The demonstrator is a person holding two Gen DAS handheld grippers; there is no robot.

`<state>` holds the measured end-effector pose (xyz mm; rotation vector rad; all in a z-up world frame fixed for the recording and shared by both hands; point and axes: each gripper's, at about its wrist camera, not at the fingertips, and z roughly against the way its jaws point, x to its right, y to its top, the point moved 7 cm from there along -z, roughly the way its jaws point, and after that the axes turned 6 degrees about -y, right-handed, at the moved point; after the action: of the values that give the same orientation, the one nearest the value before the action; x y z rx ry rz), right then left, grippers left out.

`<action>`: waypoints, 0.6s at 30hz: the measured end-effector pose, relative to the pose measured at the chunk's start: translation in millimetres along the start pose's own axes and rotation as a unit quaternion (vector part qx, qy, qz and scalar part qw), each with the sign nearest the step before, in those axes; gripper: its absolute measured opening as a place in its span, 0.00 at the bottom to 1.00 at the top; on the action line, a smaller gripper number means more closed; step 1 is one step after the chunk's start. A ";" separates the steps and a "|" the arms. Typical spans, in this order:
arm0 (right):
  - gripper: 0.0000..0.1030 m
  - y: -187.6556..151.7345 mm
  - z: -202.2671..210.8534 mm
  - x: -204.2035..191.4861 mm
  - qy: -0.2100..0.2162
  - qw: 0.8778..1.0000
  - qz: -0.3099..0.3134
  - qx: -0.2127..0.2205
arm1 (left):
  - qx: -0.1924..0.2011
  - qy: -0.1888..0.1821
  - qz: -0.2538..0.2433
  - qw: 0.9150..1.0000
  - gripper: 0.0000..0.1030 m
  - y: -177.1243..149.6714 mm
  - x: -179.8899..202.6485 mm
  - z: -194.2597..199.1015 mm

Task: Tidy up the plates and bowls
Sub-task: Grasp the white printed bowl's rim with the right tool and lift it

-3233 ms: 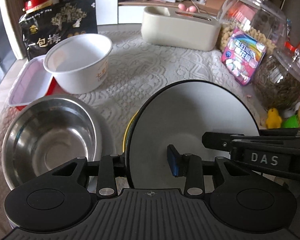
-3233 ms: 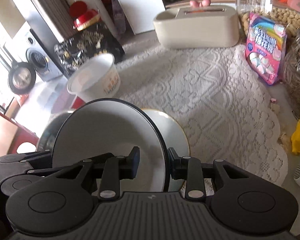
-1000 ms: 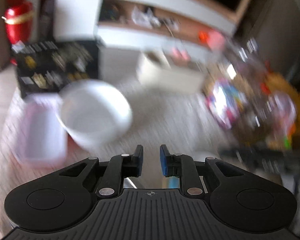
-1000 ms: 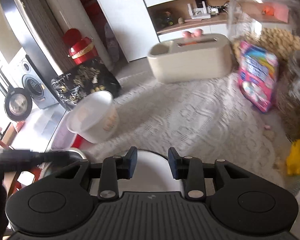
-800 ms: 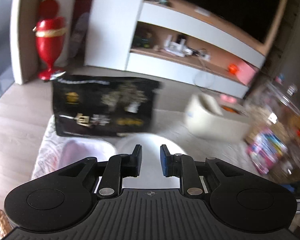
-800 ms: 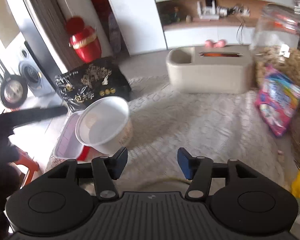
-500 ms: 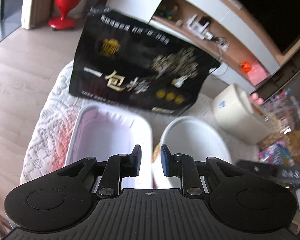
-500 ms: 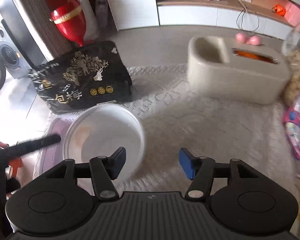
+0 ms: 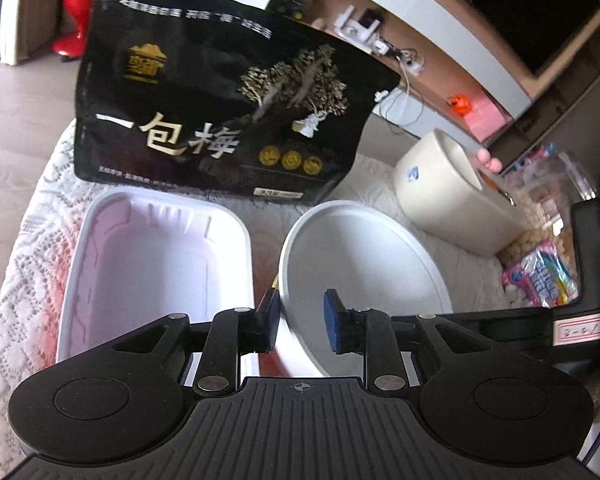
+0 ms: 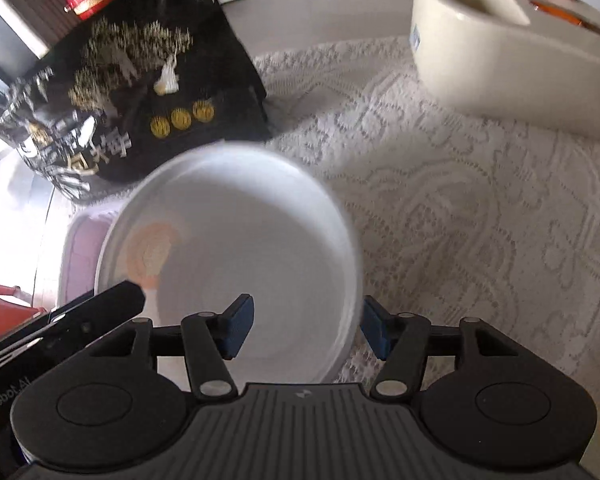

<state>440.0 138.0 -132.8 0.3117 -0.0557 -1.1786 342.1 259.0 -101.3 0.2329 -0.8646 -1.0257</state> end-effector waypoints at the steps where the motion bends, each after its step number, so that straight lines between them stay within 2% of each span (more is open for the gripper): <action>1: 0.57 -0.6 -2.5 -1.1 -0.002 1.000 -0.001 -0.002 | 0.000 -0.002 -0.001 1.000 0.25 0.0 0.2 -1.2; 4: 0.49 2.0 -7.1 -2.6 -0.013 1.000 -0.001 -0.001 | -0.004 0.001 -0.004 1.000 0.27 0.0 -0.3 -5.2; 6: 0.38 3.7 -6.1 -2.0 -0.021 1.000 0.000 0.002 | -0.008 0.008 -0.006 1.000 0.29 -0.8 -2.7 -6.4; 9: 0.29 2.5 5.6 1.1 -0.026 1.000 0.004 0.009 | -0.014 0.010 -0.010 1.000 0.28 -2.1 -1.0 -2.4; 12: 0.27 -3.7 32.3 6.0 -0.025 0.999 0.010 0.024 | 0.008 -0.007 -0.023 1.000 0.27 1.0 14.7 17.4; 18: 0.27 -35.1 121.5 30.3 -0.018 0.995 0.026 0.090 | 0.046 -0.026 -0.095 0.994 0.27 -9.2 83.0 68.0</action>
<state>395.3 72.5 -29.7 0.4446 -0.2013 -1.1291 306.1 200.3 -18.6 0.3732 -0.9518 -1.1736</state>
